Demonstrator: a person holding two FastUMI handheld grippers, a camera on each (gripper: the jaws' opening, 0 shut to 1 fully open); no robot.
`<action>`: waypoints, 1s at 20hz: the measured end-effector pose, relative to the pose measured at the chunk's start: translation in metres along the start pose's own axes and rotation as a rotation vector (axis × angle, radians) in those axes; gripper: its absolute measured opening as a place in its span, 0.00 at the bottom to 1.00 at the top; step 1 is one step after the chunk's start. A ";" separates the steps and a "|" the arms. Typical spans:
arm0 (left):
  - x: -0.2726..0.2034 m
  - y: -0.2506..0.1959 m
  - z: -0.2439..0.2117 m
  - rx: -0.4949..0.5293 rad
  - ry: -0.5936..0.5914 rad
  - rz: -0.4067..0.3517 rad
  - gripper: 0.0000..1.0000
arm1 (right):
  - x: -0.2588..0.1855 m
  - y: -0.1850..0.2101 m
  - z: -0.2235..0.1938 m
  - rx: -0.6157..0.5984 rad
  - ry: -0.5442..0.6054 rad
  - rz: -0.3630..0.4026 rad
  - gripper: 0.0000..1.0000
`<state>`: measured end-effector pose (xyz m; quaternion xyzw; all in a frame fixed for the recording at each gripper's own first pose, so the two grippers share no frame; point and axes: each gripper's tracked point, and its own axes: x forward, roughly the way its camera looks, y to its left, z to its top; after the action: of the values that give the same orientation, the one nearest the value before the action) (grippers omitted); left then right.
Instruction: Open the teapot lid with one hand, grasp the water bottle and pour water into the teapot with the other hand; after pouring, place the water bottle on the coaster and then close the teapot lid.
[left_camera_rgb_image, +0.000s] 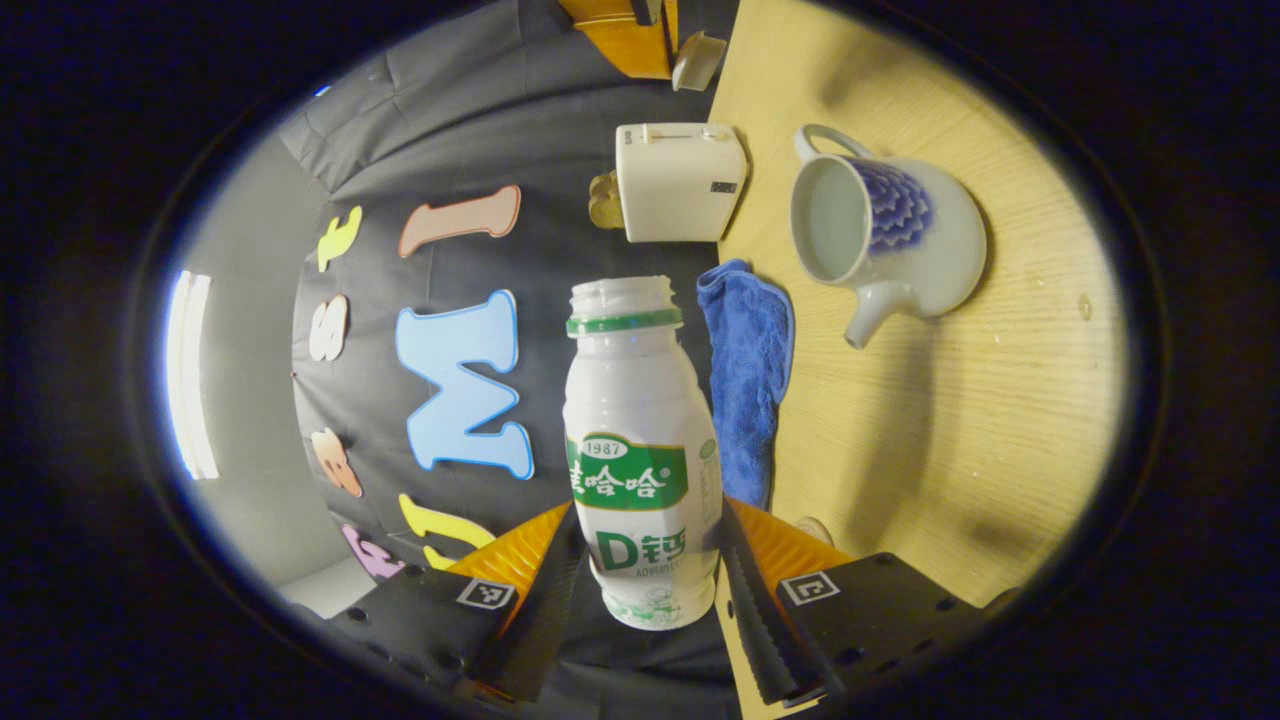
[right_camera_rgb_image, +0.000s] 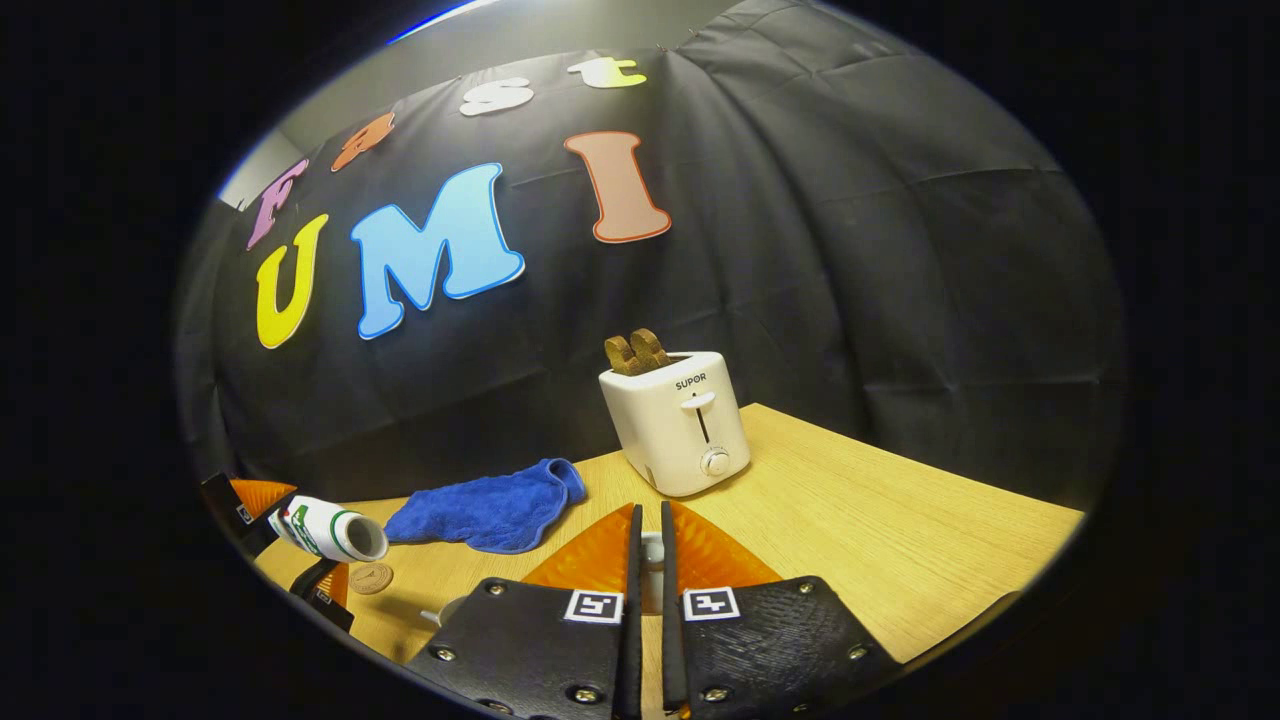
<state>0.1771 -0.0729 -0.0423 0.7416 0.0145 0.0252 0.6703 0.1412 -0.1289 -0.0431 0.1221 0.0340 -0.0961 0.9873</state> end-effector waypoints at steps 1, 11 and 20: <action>0.000 0.000 0.001 0.005 0.000 0.002 0.87 | 0.000 -0.001 -0.001 0.001 0.000 -0.001 0.08; -0.002 0.006 0.008 0.059 -0.016 0.027 0.81 | 0.001 -0.008 0.002 0.008 -0.006 -0.020 0.08; -0.005 0.007 0.014 0.123 -0.041 0.037 0.81 | 0.000 -0.011 0.002 0.019 -0.003 -0.028 0.08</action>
<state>0.1726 -0.0881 -0.0369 0.7820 -0.0115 0.0213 0.6228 0.1395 -0.1403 -0.0440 0.1307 0.0333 -0.1102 0.9847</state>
